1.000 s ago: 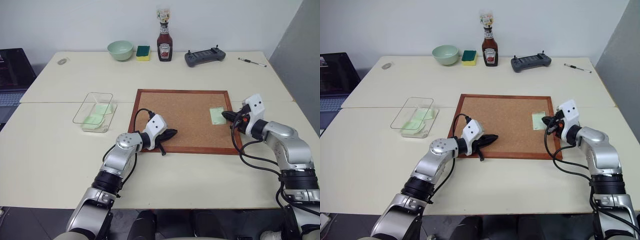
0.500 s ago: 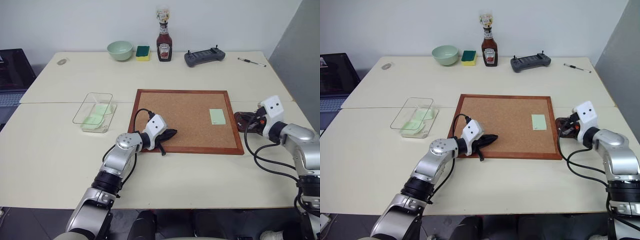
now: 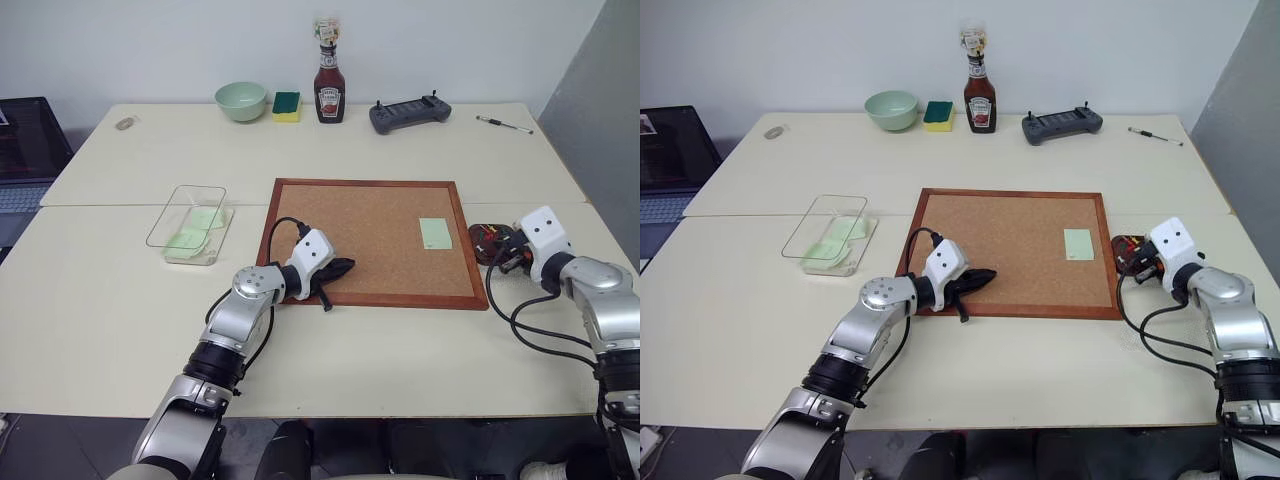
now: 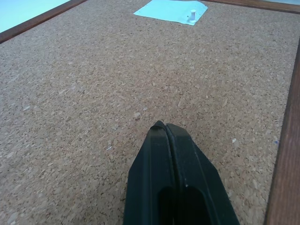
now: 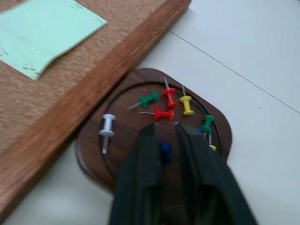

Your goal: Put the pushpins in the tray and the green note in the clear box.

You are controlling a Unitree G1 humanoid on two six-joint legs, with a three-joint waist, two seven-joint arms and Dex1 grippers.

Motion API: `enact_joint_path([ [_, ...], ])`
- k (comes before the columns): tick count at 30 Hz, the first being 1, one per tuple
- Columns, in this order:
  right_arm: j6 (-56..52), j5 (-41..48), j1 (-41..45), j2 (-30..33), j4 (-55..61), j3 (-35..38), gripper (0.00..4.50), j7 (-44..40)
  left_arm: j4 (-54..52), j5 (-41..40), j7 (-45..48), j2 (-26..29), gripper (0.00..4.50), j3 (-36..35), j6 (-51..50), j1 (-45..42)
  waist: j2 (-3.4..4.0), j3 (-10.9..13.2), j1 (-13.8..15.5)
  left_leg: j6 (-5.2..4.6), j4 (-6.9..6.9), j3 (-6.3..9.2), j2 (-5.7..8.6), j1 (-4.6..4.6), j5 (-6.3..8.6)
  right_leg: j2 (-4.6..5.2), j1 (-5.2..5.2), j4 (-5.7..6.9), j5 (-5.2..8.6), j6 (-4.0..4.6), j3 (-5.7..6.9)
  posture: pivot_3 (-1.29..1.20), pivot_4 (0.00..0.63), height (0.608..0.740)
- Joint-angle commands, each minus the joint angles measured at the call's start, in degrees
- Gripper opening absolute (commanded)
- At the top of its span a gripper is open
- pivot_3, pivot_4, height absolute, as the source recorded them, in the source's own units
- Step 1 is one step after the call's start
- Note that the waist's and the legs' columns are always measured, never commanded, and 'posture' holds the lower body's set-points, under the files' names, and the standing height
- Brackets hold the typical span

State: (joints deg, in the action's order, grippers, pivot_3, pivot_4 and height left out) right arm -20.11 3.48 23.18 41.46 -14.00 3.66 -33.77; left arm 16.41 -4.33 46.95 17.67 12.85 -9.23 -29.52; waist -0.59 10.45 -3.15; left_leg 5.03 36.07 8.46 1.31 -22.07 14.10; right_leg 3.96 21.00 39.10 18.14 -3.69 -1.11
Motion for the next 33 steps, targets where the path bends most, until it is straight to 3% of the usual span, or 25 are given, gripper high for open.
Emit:
enact_joint_path([
  [1,1.9,0.1,1.2,0.1,0.7,1.2,1.79,0.1,0.4,0.8,0.6,0.3,0.00,1.0,-0.1,1.1,0.00,0.0,0.0,0.00,0.00,0.00,0.00,0.00,0.00,0.00,0.00,0.00,0.00,0.00,0.00,0.00,0.150,0.740],
  [2,1.8,0.4,1.2,0.0,1.0,1.5,2.00,0.1,0.3,0.8,0.6,0.3,0.00,1.0,-0.2,1.2,0.00,0.0,0.0,0.00,0.00,0.00,0.00,0.00,0.00,0.00,0.00,0.00,0.00,0.00,0.00,0.00,0.150,0.740],
  [16,-8.1,9.7,5.1,-0.6,8.4,8.0,2.00,-0.8,0.6,0.7,0.7,0.3,0.00,1.0,0.0,1.1,0.00,0.0,0.0,0.00,0.00,0.00,-0.01,0.00,0.00,0.00,0.00,0.00,0.00,0.00,0.00,0.00,0.150,0.740],
  [24,-9.9,11.9,2.9,-2.7,14.1,1.3,2.00,-7.2,0.6,0.8,0.5,0.3,0.00,1.0,-0.1,1.1,0.00,0.0,0.0,-0.01,-0.01,0.01,-0.01,-0.01,0.00,0.00,0.00,-0.02,0.00,0.00,0.02,0.00,0.150,0.740],
  [33,-8.1,9.9,3.6,-8.0,11.0,-4.3,2.00,-7.0,0.3,0.9,0.3,0.4,0.00,1.1,-0.1,1.2,0.00,0.0,0.0,0.00,-0.01,0.04,0.00,-0.01,0.00,0.00,0.00,-0.01,0.00,0.00,0.04,0.00,0.150,0.740],
])
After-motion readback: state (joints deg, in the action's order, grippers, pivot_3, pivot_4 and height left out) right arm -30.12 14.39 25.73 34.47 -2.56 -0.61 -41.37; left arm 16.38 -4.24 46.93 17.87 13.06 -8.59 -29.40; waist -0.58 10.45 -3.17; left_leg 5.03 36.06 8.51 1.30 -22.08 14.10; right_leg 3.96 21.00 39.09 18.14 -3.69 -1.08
